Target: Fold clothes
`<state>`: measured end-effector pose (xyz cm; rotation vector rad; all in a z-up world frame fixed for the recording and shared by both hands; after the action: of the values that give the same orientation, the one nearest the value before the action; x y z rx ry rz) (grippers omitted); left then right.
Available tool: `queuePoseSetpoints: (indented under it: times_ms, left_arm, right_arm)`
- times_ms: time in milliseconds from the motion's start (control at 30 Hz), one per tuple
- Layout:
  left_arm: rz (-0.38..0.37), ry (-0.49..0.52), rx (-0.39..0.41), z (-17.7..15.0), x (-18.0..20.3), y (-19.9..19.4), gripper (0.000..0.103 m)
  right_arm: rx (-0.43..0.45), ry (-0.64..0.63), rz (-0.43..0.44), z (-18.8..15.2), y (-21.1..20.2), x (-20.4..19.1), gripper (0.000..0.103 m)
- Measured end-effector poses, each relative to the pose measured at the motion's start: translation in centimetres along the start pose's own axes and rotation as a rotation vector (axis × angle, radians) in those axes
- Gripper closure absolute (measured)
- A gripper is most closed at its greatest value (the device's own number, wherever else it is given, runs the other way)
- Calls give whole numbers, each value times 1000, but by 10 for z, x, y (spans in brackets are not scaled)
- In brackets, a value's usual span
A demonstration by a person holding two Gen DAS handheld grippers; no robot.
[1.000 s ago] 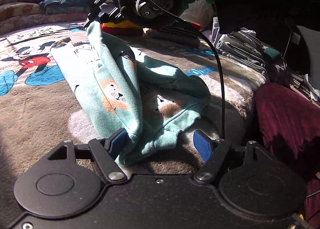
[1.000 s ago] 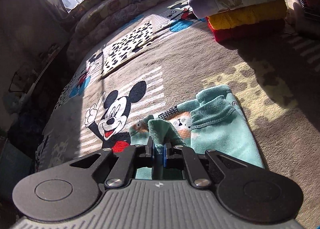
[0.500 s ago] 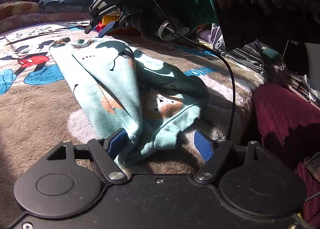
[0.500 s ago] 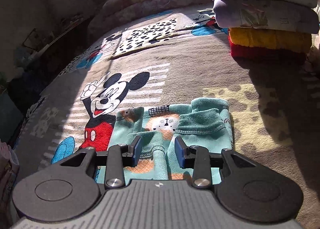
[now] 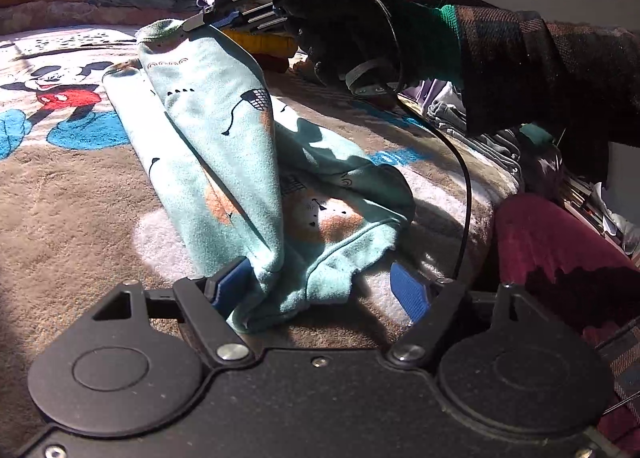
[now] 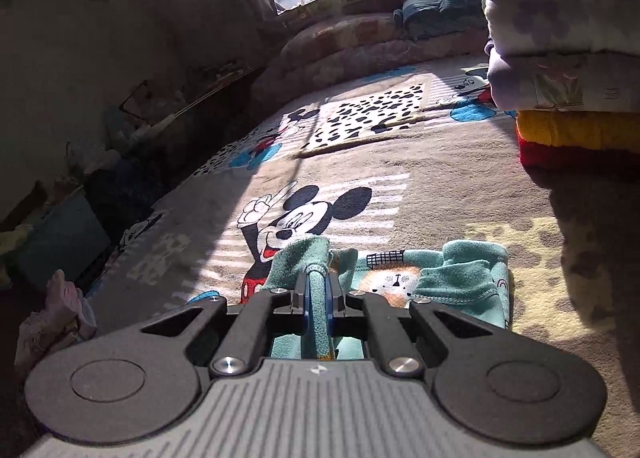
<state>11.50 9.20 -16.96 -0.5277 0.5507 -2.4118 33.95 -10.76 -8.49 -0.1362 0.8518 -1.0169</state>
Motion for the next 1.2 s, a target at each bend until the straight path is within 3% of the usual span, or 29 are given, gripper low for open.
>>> queuePoseSetpoints:
  times_ms: [233,333,867,1000,1067,1200]
  left_arm:
    - [-213,-444,109,-11,-53,-12,26]
    - [-265,-534,141,-15,-63,-14,26]
    - [-329,-660,192,-22,-70,-18,26]
    - [-325,-664,186,-25,-70,-12,26]
    - [-318,-664,179,-25,-70,-10,26]
    - [-297,-658,169,-26,-72,-10,26]
  right_arm:
    - [43,13,60,8,4,-3,94]
    - [45,44,53,7,10,3,94]
    - [-4,169,1,-14,55,43,94]
    - [-42,190,-25,-21,66,52,94]
    - [-65,173,-78,-25,72,54,92]
    - [-62,199,-60,-18,64,51,87]
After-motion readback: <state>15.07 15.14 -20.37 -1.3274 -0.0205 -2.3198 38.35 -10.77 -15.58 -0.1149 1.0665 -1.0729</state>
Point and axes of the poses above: each gripper's, at about its wrist camera, not at the fingertips, and y roughly the way its jaws point, x to its right, z to its top, the point moved 2 cm from there along y, roughly the way its jaws point, and after that the axes turned 9 degrees about y, right-handed, at the moved point
